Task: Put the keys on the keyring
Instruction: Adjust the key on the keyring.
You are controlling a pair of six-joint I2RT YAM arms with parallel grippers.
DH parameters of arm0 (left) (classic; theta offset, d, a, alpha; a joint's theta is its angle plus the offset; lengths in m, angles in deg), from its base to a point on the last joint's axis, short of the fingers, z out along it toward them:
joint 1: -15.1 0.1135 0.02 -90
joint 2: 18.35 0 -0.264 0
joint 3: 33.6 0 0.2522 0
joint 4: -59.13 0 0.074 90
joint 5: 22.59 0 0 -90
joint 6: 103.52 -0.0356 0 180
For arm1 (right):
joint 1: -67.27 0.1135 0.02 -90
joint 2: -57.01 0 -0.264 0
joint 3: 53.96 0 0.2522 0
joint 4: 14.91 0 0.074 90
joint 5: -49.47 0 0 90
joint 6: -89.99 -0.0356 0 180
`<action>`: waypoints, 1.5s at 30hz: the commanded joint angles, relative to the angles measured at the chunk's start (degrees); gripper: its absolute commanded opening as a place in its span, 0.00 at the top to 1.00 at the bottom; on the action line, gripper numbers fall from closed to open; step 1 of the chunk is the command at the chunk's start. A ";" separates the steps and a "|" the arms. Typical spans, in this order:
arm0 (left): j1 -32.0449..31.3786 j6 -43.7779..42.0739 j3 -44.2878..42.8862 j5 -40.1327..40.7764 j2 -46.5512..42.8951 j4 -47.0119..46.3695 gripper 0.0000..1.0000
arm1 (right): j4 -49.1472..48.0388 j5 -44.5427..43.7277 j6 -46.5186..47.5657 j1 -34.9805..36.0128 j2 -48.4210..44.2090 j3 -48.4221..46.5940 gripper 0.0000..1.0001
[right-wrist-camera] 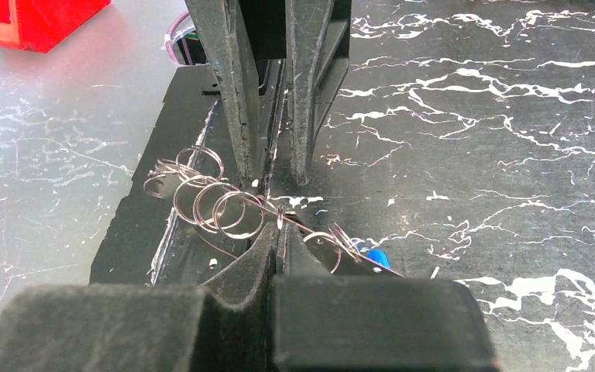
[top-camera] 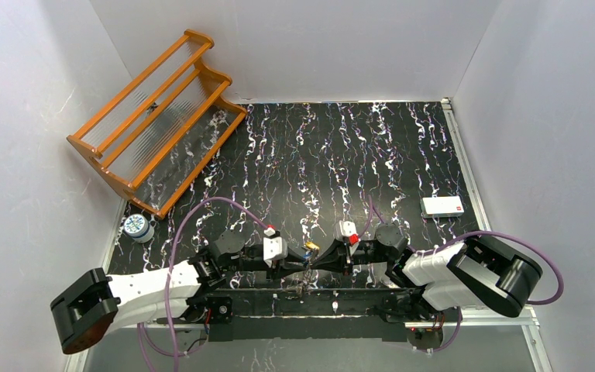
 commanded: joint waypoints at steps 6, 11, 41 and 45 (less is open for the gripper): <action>-0.86 0.21 0.50 4.07 1.70 -2.20 0.82 | -0.58 -1.17 -0.71 -0.05 -1.53 -0.30 0.99; -0.99 0.73 0.09 4.80 2.77 -2.84 0.83 | -0.30 -0.60 -0.77 -0.04 -2.27 -0.71 0.99; -2.31 1.84 0.12 9.02 3.38 -4.49 0.90 | 0.87 2.09 -0.43 -0.10 -2.51 -4.23 0.99; -2.31 2.53 0.00 9.83 3.49 -4.50 1.00 | 0.95 2.17 -0.25 -0.10 -2.41 -4.43 0.99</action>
